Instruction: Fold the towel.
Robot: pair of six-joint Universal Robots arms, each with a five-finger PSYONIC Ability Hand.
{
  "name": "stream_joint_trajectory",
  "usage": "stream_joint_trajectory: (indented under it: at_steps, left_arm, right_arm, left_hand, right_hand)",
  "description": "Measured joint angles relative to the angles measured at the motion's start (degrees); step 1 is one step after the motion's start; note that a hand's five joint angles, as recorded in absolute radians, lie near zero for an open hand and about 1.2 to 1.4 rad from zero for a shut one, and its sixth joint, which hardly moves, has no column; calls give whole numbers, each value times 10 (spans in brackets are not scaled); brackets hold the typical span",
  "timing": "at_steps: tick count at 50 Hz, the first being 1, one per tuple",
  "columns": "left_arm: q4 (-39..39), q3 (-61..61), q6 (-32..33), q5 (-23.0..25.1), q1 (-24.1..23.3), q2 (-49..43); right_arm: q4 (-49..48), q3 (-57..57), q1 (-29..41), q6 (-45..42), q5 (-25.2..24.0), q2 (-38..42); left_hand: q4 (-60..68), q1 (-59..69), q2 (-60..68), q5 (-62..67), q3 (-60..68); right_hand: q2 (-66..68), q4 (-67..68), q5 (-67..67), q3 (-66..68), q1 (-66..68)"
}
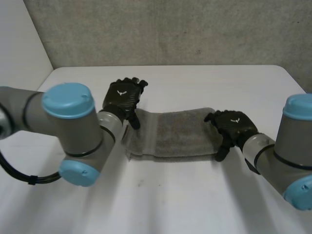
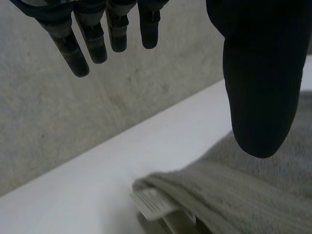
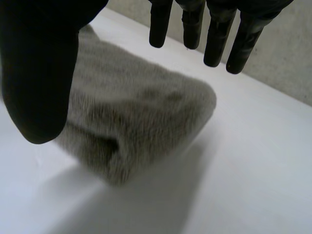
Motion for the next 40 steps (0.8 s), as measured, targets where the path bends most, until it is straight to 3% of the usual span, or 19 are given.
stream_joint_trajectory:
  at_steps: [10, 14, 16, 17, 19, 33, 40]
  left_arm:
    - [-39, 74, 5, -64, -1, -96]
    - [-54, 77, 5, -85, 1, -112]
    - [-55, 76, 5, -87, 1, -113]
    - [-57, 69, 5, -94, 1, -114]
    - [-58, 61, 5, -99, 1, -113]
    - [-53, -49, -3, -118, -24, -20]
    - [-53, -68, -4, -125, -18, 36]
  right_arm:
    - [-89, 52, -10, -20, -1, 27]
    - [-127, 57, -10, -29, 4, 44]
    - [-132, 57, -10, -31, 5, 46]
    - [-142, 57, -10, -37, 8, 50]
    - [-147, 57, -10, -41, 12, 51]
    - [-136, 27, -19, -104, 33, -11]
    - [-100, -83, 59, -138, 20, -1]
  left_hand:
    - [2, 0, 1, 3, 1]
    - [1, 0, 0, 3, 0]
    - [1, 0, 0, 3, 0]
    - [1, -1, 0, 1, 0]
    - [1, -1, -1, 1, 0]
    - [-2, -2, -4, 1, -3]
    - [-5, -3, -7, 0, -5]
  right_hand:
    - [201, 200, 202, 200, 236]
    - [387, 387, 388, 387, 444]
    - [387, 387, 388, 387, 444]
    - [484, 484, 484, 484, 548]
    - [507, 508, 507, 507, 580]
    - [552, 554, 554, 552, 629]
    - [553, 555, 556, 553, 630]
